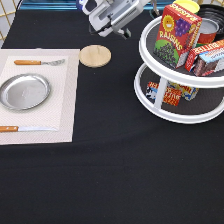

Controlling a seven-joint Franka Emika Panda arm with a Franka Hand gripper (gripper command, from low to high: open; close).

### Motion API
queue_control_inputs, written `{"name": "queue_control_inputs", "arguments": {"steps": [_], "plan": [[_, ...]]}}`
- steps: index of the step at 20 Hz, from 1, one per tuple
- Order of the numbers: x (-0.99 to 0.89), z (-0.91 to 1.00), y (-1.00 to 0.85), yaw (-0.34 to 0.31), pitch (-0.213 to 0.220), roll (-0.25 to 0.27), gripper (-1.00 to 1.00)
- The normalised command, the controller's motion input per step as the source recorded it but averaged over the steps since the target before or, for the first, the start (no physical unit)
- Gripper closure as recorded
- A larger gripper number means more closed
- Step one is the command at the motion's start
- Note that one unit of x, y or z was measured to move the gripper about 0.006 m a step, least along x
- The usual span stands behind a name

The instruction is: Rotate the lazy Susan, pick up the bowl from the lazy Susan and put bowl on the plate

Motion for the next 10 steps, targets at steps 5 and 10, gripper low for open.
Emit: {"name": "queue_control_inputs", "arguments": {"steps": [5,10], "plan": [[-0.12,-0.39,0.01,-0.047,0.000,0.059,-1.00],[-0.40,-0.39,0.13,0.000,-0.025,0.007,-1.00]]}}
